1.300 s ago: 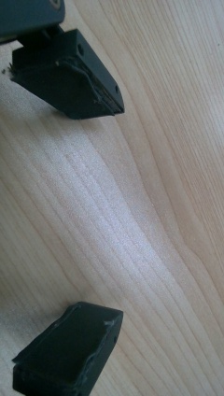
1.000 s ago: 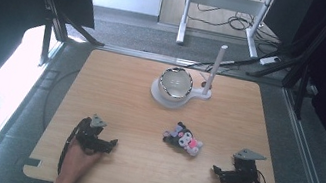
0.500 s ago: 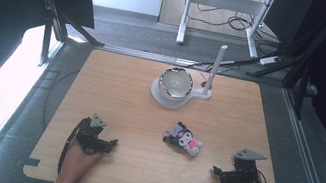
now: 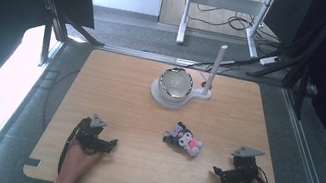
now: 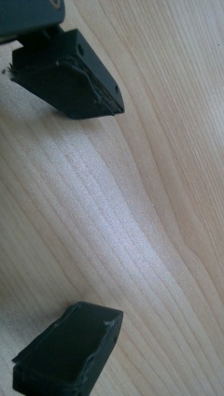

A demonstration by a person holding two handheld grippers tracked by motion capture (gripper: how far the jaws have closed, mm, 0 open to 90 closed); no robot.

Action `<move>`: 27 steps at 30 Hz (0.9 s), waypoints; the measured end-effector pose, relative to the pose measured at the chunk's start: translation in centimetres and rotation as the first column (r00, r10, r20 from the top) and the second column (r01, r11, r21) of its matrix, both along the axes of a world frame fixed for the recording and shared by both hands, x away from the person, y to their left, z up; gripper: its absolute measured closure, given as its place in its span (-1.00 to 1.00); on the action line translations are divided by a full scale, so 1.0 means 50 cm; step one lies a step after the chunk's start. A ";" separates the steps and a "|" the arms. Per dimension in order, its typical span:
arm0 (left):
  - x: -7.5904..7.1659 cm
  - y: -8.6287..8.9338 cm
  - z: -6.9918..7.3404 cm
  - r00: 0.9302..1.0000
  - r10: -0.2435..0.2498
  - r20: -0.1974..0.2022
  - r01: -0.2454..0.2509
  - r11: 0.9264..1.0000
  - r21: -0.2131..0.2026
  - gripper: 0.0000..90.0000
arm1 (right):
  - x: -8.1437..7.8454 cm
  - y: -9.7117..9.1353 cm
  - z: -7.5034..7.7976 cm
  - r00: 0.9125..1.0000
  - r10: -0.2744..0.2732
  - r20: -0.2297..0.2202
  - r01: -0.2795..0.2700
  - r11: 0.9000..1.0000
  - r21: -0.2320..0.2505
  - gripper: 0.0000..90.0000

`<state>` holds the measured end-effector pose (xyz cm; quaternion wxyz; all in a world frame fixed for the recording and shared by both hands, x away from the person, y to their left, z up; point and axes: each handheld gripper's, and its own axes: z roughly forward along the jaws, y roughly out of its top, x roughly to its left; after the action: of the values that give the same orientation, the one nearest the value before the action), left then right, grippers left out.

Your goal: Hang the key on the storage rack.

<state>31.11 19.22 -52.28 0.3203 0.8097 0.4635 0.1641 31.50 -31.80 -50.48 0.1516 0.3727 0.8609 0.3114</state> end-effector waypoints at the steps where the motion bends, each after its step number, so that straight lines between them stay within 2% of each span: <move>1: 0.000 0.000 0.000 1.000 0.000 0.000 0.000 1.000 0.000 -0.91 | 0.001 0.002 0.002 1.000 0.006 -0.001 -0.006 1.000 -0.005 -1.00; 18: 0.000 0.000 0.000 1.000 0.000 0.000 0.000 1.000 0.000 -0.91 | 0.029 0.046 0.020 0.995 0.071 -0.065 -0.075 0.996 -0.053 -1.00; 27: 0.000 0.000 0.000 1.000 0.000 0.000 0.000 1.000 0.000 -0.91 | 0.055 0.088 0.033 0.987 0.130 -0.095 -0.139 0.985 -0.100 -0.99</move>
<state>31.11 19.22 -52.28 0.3204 0.8097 0.4634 0.1641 34.23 -27.42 -48.85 0.1115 0.3186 0.9053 0.2578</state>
